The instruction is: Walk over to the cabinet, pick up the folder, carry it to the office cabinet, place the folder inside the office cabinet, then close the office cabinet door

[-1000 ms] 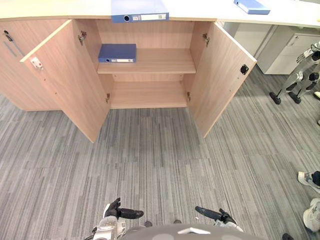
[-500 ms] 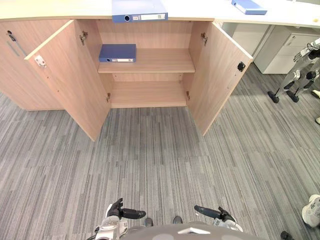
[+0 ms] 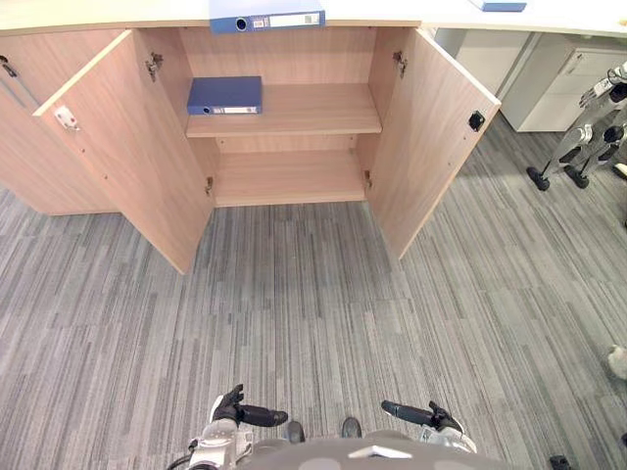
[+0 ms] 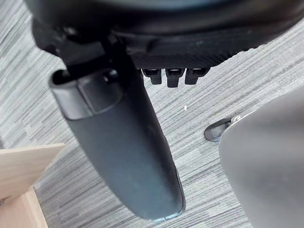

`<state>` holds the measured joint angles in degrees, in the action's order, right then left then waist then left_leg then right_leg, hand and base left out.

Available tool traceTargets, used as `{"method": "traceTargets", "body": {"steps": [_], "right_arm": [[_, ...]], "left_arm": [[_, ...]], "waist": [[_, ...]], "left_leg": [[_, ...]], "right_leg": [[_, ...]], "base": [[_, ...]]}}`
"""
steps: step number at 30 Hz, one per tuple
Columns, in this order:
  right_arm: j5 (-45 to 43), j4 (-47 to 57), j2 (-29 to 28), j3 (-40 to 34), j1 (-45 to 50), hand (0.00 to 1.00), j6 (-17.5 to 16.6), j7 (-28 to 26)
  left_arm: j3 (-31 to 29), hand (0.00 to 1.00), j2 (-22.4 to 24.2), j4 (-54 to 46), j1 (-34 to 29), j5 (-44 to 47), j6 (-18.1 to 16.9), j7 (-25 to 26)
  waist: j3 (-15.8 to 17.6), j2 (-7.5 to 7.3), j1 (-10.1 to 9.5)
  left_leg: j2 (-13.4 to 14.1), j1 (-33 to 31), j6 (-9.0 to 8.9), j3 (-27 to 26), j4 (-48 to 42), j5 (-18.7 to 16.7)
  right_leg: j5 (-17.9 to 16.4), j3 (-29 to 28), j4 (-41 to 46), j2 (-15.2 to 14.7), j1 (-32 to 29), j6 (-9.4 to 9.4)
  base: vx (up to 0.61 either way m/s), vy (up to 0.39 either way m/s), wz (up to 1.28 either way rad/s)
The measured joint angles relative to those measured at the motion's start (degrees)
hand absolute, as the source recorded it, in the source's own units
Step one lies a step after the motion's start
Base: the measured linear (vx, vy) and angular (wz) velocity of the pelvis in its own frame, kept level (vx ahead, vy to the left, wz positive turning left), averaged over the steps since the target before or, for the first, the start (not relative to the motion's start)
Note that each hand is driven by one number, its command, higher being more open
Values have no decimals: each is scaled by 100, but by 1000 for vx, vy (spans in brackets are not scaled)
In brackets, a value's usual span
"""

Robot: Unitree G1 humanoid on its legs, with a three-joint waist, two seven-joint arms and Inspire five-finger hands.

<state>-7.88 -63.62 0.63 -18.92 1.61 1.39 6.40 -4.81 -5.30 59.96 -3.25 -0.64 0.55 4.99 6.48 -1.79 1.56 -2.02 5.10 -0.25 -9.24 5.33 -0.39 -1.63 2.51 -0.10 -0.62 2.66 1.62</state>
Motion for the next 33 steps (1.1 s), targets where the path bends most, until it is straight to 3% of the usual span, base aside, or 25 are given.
{"method": "traceTargets", "body": {"steps": [4,8,11,13,14,16,17,18,19,21,23,24,25,26,28,30,31,32,33], "right_arm": [[272,33,4,54,-112,100,1,-1],[352,86,28,235,-186,100,3,3],[354,91,4,234,-319,100,4,7],[352,130,8,232,-329,100,2,7],[350,173,8,232,-321,100,1,5],[332,280,58,228,-333,100,2,-10],[330,329,85,234,-329,100,-5,-14],[327,345,141,259,-347,100,-37,-17],[321,373,167,315,-357,100,-51,-16],[298,421,191,441,-432,100,-87,-24],[255,448,194,458,-483,100,-171,-36],[236,496,190,458,-465,100,-215,-35],[219,518,188,454,-417,100,-217,-36],[125,530,239,415,-337,100,-223,-37],[118,529,283,405,-329,100,-220,-20],[101,536,203,123,-220,100,-172,-15],[104,650,194,168,-86,100,-151,-3],[104,712,179,226,-28,100,-155,-9],[102,800,159,240,-17,100,-156,-13]], "left_arm": [[24,100,4,-5,50,-1,-1,-3],[170,100,-4,-30,137,-5,-5,-4],[162,100,-7,-137,142,-4,-6,-8],[165,100,3,-154,170,4,-6,-14],[170,100,2,-164,198,10,-6,-18],[197,100,-18,-253,268,18,-16,-9],[219,100,-35,-258,314,18,-25,-2],[245,100,-82,-253,381,21,-27,8],[238,100,-98,-252,476,22,-30,20],[180,100,-177,-252,535,21,-42,72],[120,100,-207,-247,537,21,-40,87],[125,100,-221,-238,492,18,-41,78],[126,100,-226,-233,471,14,-47,67],[121,100,-156,-187,452,14,-53,50],[119,100,-37,-161,444,11,-76,-18],[1,100,217,-114,408,12,-77,-78],[-209,100,391,-162,353,14,-101,-86],[-306,100,467,-248,313,14,-119,-107],[-424,100,516,-443,282,22,-157,-119]], "waist": [[83,4,-30],[113,-5,-127],[172,-24,-137],[197,9,-143],[225,35,-144],[331,78,-136],[378,102,-118],[438,168,-112],[516,162,-112],[631,183,-96],[714,253,-25],[713,246,25],[692,207,58],[672,259,97],[634,330,85],[645,315,148],[654,289,169],[647,294,166],[620,319,133]], "left_leg": [[28,-47,-19,-204,-1,-64],[40,-271,107,-412,-43,-202],[37,-659,186,-524,-626,-623],[19,-823,212,-545,-1032,-898],[-34,-824,205,-522,-1193,-991],[-133,-680,200,-472,-1300,-1011],[-146,-605,240,-388,-1312,-1035],[-139,-470,394,-219,-1317,-1147],[-147,-316,455,-119,-1257,-1226],[-93,-55,494,-27,-1065,-1301],[71,178,427,81,-922,-1359],[117,291,332,168,-877,-1413],[101,358,227,228,-875,-1473],[187,523,38,311,-865,-1599],[274,524,-215,276,-969,-1483],[239,355,-679,130,-2127,-1187],[360,-55,-755,44,-3505,-1000],[513,-345,-734,-118,-4238,-1026],[866,-832,-635,-450,-5344,-1165]], "right_leg": [[0,-116,-7,34,-75,0],[-2,-256,22,53,-359,4],[-129,-375,229,-23,-603,159],[-474,-394,817,-99,-853,255],[-771,-346,1524,-184,-1124,374],[-916,-136,3066,-365,-1693,407],[-1006,-58,3472,-388,-1865,302],[-1281,53,3853,-356,-2038,145],[-1450,97,3905,-295,-2175,97],[-1467,184,3655,-97,-2421,92],[-1347,266,3016,211,-2601,70],[-1036,259,2414,333,-2648,53],[-615,209,2142,349,-2620,-84],[-228,304,2219,376,-2545,-393],[-438,377,2345,403,-2484,-531],[-690,467,2225,206,-1904,-578],[-795,452,2089,88,-1456,-543],[-859,447,2033,79,-1269,-553],[-990,421,1983,80,-1038,-582]], "base": [[-41,-10,-16],[-12,12,-19],[51,42,-20],[130,77,-4],[135,88,14],[161,114,34],[230,129,49],[326,125,53],[335,108,50],[334,42,28],[343,-25,28],[318,-59,45],[458,-102,61],[498,-111,45],[490,-112,28],[570,-136,53],[420,-84,56],[355,-32,34],[254,-12,6]]}}
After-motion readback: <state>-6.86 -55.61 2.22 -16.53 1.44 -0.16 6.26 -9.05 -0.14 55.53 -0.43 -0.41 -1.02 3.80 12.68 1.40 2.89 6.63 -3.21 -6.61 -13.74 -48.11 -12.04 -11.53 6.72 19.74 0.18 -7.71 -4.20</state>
